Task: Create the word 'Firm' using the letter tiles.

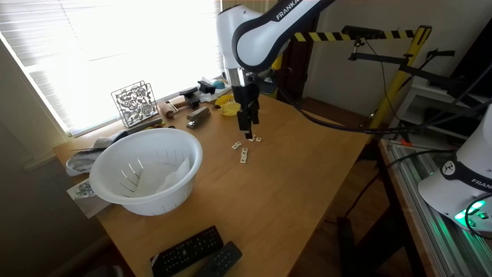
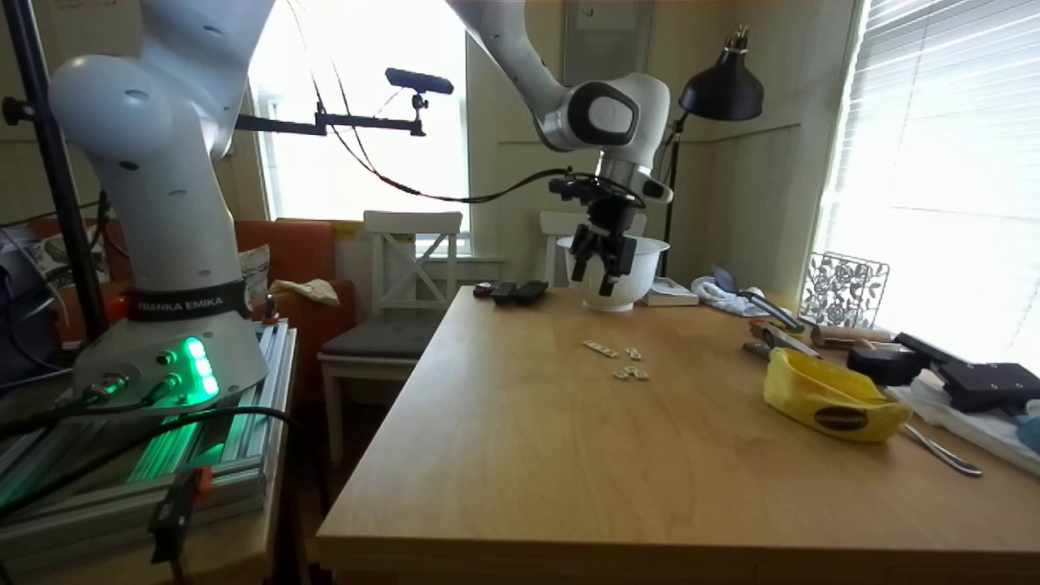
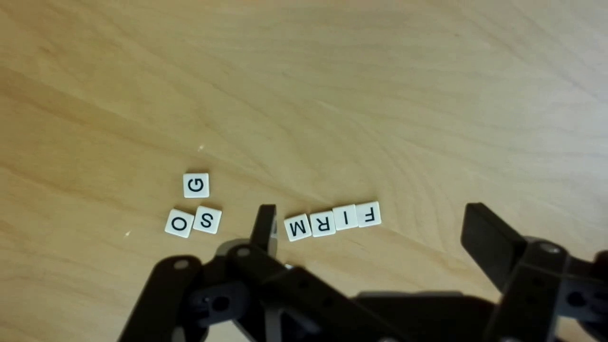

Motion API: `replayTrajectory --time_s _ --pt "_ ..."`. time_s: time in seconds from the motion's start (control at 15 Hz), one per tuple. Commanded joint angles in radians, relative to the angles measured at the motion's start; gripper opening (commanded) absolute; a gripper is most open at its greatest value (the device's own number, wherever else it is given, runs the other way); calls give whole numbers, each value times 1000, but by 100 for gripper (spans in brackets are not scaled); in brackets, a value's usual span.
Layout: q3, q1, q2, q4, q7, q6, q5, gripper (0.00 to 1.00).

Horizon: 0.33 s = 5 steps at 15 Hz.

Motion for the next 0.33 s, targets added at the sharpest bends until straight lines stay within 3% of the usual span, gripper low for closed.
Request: replayTrajectory --time_s 0.0,0.27 --pt "-1 2 -7 -5 3 -2 1 100" --pt "-2 4 -29 -26 9 -2 1 100"
